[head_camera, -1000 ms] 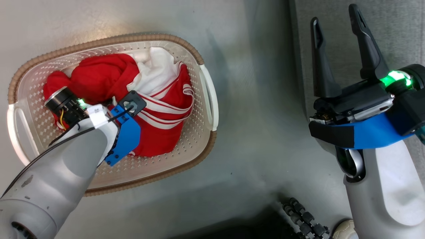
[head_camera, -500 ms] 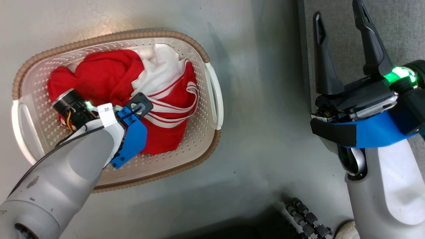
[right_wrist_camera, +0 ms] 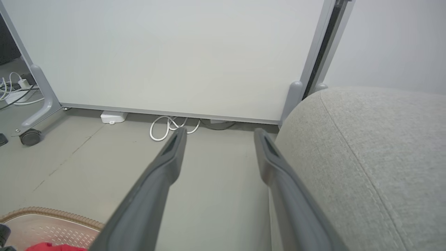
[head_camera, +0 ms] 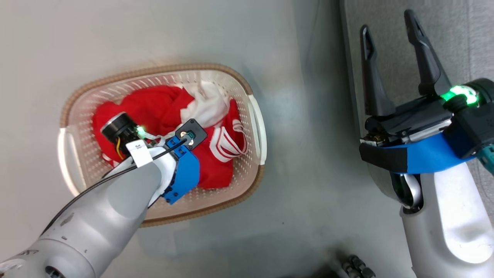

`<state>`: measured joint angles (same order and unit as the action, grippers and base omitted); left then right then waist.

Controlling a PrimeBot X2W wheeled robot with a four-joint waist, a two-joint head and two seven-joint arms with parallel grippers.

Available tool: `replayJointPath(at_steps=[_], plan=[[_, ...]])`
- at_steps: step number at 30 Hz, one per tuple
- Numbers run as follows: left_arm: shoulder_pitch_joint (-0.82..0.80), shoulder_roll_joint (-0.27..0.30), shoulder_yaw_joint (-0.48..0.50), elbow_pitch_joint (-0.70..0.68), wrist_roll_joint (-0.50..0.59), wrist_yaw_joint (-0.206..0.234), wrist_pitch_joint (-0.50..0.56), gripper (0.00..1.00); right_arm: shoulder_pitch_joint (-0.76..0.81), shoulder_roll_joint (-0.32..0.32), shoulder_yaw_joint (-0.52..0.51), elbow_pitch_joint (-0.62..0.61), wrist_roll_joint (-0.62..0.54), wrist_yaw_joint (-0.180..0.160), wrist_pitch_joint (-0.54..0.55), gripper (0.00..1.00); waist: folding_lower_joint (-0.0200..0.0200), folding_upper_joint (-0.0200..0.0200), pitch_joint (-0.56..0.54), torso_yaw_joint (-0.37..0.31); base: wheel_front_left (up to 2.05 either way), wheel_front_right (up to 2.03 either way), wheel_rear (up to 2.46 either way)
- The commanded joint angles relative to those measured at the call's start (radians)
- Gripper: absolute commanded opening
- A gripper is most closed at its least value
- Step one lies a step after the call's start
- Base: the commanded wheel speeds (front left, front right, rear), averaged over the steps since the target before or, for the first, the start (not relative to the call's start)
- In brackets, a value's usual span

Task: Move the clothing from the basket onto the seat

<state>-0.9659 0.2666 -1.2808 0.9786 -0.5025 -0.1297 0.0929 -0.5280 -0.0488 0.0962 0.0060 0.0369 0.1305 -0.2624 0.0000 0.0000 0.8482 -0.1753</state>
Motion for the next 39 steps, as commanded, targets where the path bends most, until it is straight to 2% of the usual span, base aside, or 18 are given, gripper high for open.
replayJointPath(at_steps=[1,10,27,33,39], plan=[[0.002,-0.008,-0.002,-0.004,-0.026,0.0,-0.028,0.0,0.016,-0.003,-0.003,0.008,-0.005,0.0,-0.004,1.0,0.0,0.0,-0.06,0.024,0.0,0.0,0.0],[0.045,-0.043,-0.002,-0.025,-0.09,0.0,-0.147,0.0,0.071,-0.003,-0.008,0.044,-0.021,0.0,-0.004,1.0,0.0,0.0,-0.227,0.059,0.0,0.0,0.0],[0.07,-0.091,0.017,-0.008,-0.319,0.0,-0.342,0.0,0.224,-0.003,-0.028,0.103,-0.035,0.0,-0.004,1.0,0.0,0.0,-0.529,0.129,0.0,0.0,0.0],[0.062,-0.089,0.043,-0.033,-0.35,0.0,-0.359,0.0,0.27,-0.003,-0.028,0.117,-0.029,0.0,-0.004,1.0,0.0,0.0,-0.624,0.142,0.0,0.0,0.0],[0.054,-0.064,0.146,-0.131,-0.306,0.007,-0.359,0.0,0.312,-0.003,-0.027,0.126,-0.022,0.0,-0.004,1.0,0.0,0.0,-0.688,0.154,0.0,0.0,0.0]])
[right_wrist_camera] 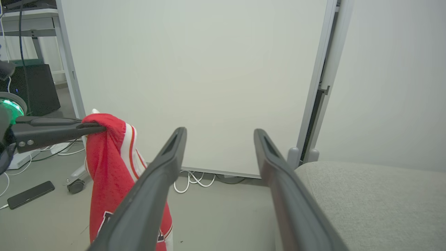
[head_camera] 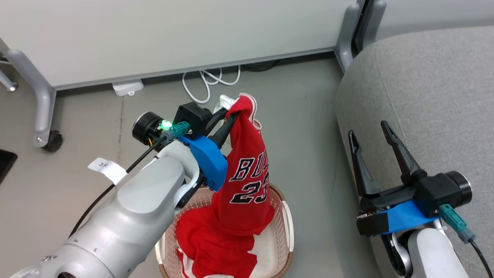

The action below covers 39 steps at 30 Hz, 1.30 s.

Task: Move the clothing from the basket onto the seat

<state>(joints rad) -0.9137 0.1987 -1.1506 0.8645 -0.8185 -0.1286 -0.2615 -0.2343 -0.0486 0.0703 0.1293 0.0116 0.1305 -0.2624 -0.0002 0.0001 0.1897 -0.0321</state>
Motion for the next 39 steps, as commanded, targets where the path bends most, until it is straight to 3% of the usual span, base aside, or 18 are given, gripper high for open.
replayJointPath(at_steps=[1,16,39], plan=[[0.009,0.006,0.032,-0.035,0.022,0.008,-0.005,0.0,0.027,-0.003,-0.003,0.005,0.004,0.0,-0.004,1.0,0.0002,-0.0001,-0.04,0.013,0.0,0.0,0.0],[0.049,0.009,0.186,-0.263,0.101,0.036,-0.005,0.0,0.095,-0.003,0.007,0.013,0.017,0.0,-0.004,1.0,0.0002,-0.0001,-0.138,0.027,0.0,0.0,0.0],[0.061,0.037,0.181,-0.406,0.092,0.069,0.021,0.0,0.068,-0.003,0.06,-0.029,0.025,0.0,-0.004,1.0,0.0002,-0.0001,-0.158,0.041,0.0,0.0,0.0]])
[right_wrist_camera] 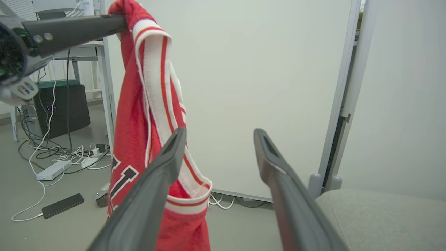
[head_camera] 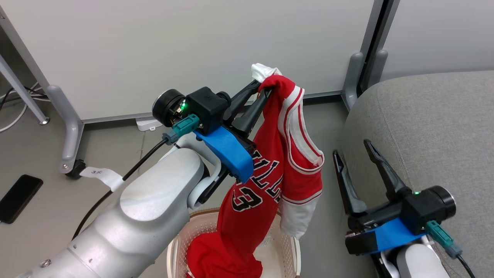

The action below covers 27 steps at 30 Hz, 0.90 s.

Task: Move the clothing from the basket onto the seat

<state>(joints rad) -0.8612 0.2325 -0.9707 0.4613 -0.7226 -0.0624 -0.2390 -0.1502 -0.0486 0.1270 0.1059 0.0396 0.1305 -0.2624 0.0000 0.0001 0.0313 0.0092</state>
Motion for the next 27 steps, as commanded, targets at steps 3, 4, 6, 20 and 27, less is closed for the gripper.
replayJointPath(at_steps=[3,4,6,20,27], plan=[[0.007,0.007,0.0,-0.006,-0.004,0.007,-0.001,0.0,-0.045,-0.003,0.035,-0.011,-0.016,0.0,-0.004,1.0,0.0,-0.0001,0.001,0.0,0.0,0.0,0.0],[0.007,0.007,0.0,-0.007,-0.004,0.008,-0.001,0.0,-0.057,-0.003,0.048,-0.01,-0.021,0.0,-0.004,1.0,0.0,-0.0001,0.001,0.0,0.0,0.0,0.0],[0.007,0.005,-0.001,-0.01,-0.004,0.009,-0.001,0.0,-0.084,-0.003,0.072,0.005,-0.034,0.0,-0.004,1.0,0.0,-0.0001,0.004,0.001,0.0,0.0,0.0],[-0.025,-0.045,-0.033,-0.009,0.012,-0.003,-0.007,0.0,-0.273,-0.028,0.158,0.201,-0.061,0.0,-0.004,1.0,0.0,-0.0001,0.019,0.034,0.0,0.0,0.0],[-0.035,-0.069,-0.05,-0.016,0.019,-0.007,-0.009,0.0,-0.332,-0.027,0.19,0.339,-0.047,0.0,-0.004,1.0,0.0,-0.0001,0.026,0.047,0.0,0.0,0.0]])
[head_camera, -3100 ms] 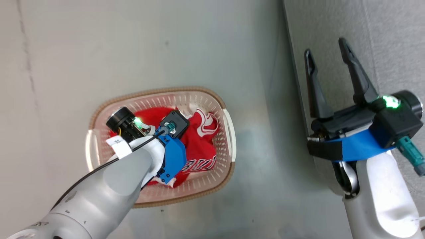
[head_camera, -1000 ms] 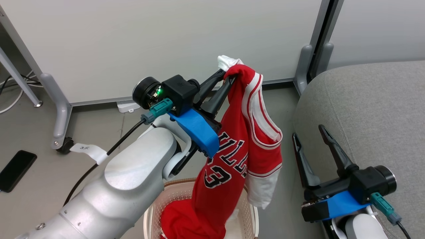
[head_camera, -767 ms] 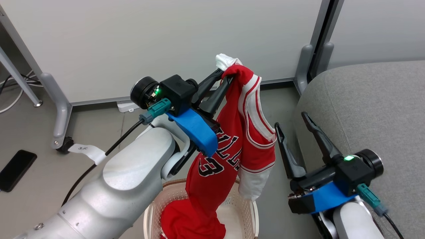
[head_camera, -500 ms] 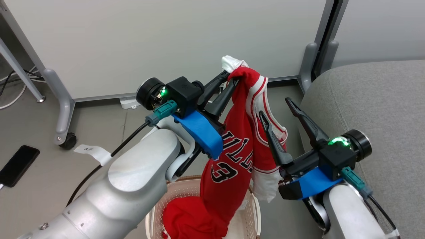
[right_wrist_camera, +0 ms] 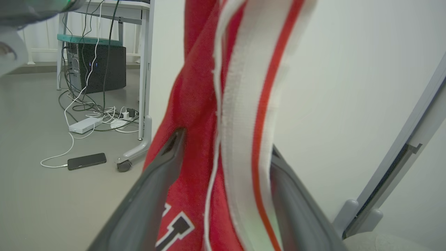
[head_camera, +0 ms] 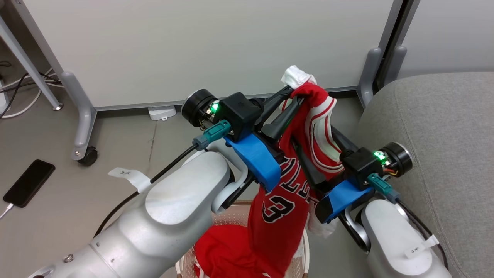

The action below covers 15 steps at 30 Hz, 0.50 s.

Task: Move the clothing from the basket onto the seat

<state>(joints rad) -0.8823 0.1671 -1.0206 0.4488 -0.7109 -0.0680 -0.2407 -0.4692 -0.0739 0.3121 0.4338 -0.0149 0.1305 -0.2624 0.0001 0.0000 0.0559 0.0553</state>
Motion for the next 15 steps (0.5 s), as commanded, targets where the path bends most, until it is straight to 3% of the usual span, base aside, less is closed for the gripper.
replayJointPath(at_steps=[1,2,3,15], plan=[[-0.015,-0.005,-0.002,-0.004,0.008,-0.002,-0.008,0.0,-0.016,-0.001,0.013,0.035,0.015,0.0,-0.004,0.94,-0.0001,0.0,0.001,0.003,0.0,0.0,0.0],[-0.015,-0.005,-0.003,-0.004,0.008,-0.003,-0.008,0.0,-0.021,0.002,0.016,0.049,0.023,0.0,-0.004,0.28,-0.0001,0.0,0.002,0.004,0.0,0.0,0.0],[-0.016,-0.006,-0.004,-0.004,0.007,-0.003,-0.007,0.0,-0.029,0.004,0.016,0.054,0.03,0.0,-0.004,0.0,-0.0001,0.0,0.003,0.005,0.0,0.0,0.0],[-0.015,-0.007,-0.008,0.007,0.005,-0.006,-0.012,0.0,-0.023,0.016,0.025,0.047,0.062,0.0,-0.004,0.0,-0.0001,0.0,0.007,0.007,0.0,0.0,0.0]])
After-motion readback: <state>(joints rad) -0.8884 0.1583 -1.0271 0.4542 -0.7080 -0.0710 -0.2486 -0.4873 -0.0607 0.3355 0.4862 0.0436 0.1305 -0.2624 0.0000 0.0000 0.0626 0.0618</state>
